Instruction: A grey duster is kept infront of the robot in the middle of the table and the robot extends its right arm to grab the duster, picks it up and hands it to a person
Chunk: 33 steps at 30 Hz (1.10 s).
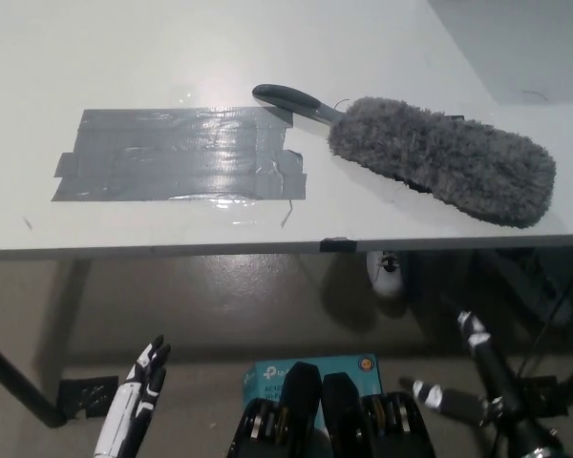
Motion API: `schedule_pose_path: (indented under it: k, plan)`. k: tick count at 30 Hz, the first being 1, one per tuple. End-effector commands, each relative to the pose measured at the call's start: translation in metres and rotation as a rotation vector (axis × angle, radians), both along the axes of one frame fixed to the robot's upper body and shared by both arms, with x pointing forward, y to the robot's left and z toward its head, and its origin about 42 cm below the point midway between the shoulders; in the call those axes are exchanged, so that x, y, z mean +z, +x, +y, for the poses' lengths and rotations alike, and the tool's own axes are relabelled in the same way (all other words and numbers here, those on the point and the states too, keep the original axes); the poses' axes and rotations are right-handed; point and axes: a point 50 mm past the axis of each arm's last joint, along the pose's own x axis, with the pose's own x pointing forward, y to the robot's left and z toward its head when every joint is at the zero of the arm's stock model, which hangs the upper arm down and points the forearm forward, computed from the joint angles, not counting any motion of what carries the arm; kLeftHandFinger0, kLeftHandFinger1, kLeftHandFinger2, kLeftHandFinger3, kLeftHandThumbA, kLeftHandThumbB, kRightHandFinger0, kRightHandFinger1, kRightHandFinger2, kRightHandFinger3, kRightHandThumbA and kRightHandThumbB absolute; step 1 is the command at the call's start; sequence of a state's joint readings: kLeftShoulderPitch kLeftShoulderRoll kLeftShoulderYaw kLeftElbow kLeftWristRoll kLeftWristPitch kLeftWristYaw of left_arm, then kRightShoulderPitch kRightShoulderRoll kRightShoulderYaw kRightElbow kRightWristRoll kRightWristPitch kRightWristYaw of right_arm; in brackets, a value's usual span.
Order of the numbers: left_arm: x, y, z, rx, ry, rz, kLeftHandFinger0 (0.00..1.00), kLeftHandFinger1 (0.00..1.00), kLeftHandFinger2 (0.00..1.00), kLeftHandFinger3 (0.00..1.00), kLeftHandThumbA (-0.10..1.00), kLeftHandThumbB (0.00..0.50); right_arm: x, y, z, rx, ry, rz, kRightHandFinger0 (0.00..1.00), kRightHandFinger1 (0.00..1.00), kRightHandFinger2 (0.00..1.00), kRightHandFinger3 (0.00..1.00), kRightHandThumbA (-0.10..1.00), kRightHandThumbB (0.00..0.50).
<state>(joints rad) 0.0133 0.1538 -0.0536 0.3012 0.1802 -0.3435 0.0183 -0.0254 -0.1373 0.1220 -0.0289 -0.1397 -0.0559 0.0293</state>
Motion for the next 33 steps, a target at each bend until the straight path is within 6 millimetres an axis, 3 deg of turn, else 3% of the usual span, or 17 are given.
schedule_pose_path:
  k: [1,3,6,8,9,10,13,15,17,19,21,24,30,33]
  plan:
    - [0.016,0.009,0.006,-0.002,-0.004,-0.110,1.00,1.00,1.00,1.00,1.00,0.353,0.086,0.003,-0.005,-0.063,0.019,-0.335,1.00,1.00,1.00,1.00,0.94,0.236]
    - [0.016,0.010,0.005,-0.007,-0.012,-0.112,1.00,1.00,1.00,1.00,1.00,0.356,0.120,0.002,-0.013,-0.055,-0.017,-0.415,1.00,1.00,1.00,1.00,0.91,0.226]
    - [0.016,0.010,0.004,-0.007,-0.003,-0.114,1.00,1.00,1.00,1.00,1.00,0.371,0.167,0.013,-0.024,-0.066,-0.104,-0.489,1.00,1.00,1.00,1.00,0.95,0.293]
    - [0.017,0.012,0.004,-0.005,-0.001,-0.122,1.00,1.00,1.00,1.00,1.00,0.371,0.185,0.027,-0.027,-0.068,-0.125,-0.475,1.00,1.00,1.00,1.00,0.96,0.311]
    - [0.017,0.012,0.004,-0.005,-0.001,-0.120,1.00,1.00,1.00,1.00,1.00,0.373,0.190,0.031,-0.028,-0.065,-0.130,-0.461,1.00,1.00,1.00,1.00,0.95,0.274]
    - [0.017,0.012,0.004,-0.006,-0.001,-0.115,1.00,1.00,1.00,1.00,1.00,0.381,0.201,0.052,-0.031,-0.043,-0.167,-0.429,1.00,1.00,1.00,1.00,0.98,0.329]
    - [0.017,0.012,0.003,-0.007,-0.006,-0.110,1.00,1.00,1.00,1.00,1.00,0.379,0.215,0.086,-0.032,-0.020,-0.241,-0.362,1.00,1.00,1.00,1.00,0.99,0.334]
    - [0.017,0.012,0.004,-0.008,-0.004,-0.111,1.00,1.00,1.00,1.00,1.00,0.380,0.226,0.113,-0.030,-0.014,-0.318,-0.287,1.00,1.00,1.00,1.00,1.00,0.381]
    - [0.017,0.012,0.004,-0.008,0.003,-0.110,1.00,1.00,1.00,1.00,1.00,0.385,0.233,0.151,-0.028,-0.005,-0.425,-0.239,1.00,1.00,1.00,1.00,1.00,0.423]
    - [0.016,0.013,0.003,-0.006,-0.001,-0.111,1.00,1.00,1.00,1.00,1.00,0.386,0.237,0.166,-0.026,-0.003,-0.460,-0.205,1.00,1.00,1.00,1.00,1.00,0.445]
    - [0.017,0.015,0.002,-0.004,-0.004,-0.118,1.00,1.00,1.00,1.00,1.00,0.385,0.244,0.198,-0.020,0.004,-0.516,-0.134,1.00,1.00,1.00,1.00,1.00,0.453]
    - [0.018,0.015,0.001,-0.007,-0.005,-0.120,1.00,1.00,1.00,1.00,1.00,0.382,0.247,0.228,-0.014,-0.003,-0.556,-0.073,1.00,1.00,1.00,1.00,1.00,0.481]
    - [0.019,0.016,0.002,-0.009,-0.004,-0.117,1.00,1.00,1.00,1.00,1.00,0.381,0.240,0.268,0.002,-0.006,-0.660,0.073,1.00,1.00,1.00,1.00,1.00,0.457]
    - [0.018,0.015,0.001,-0.008,0.005,-0.118,1.00,1.00,1.00,1.00,1.00,0.382,0.234,0.285,0.009,-0.003,-0.722,0.134,1.00,1.00,1.00,1.00,1.00,0.476]
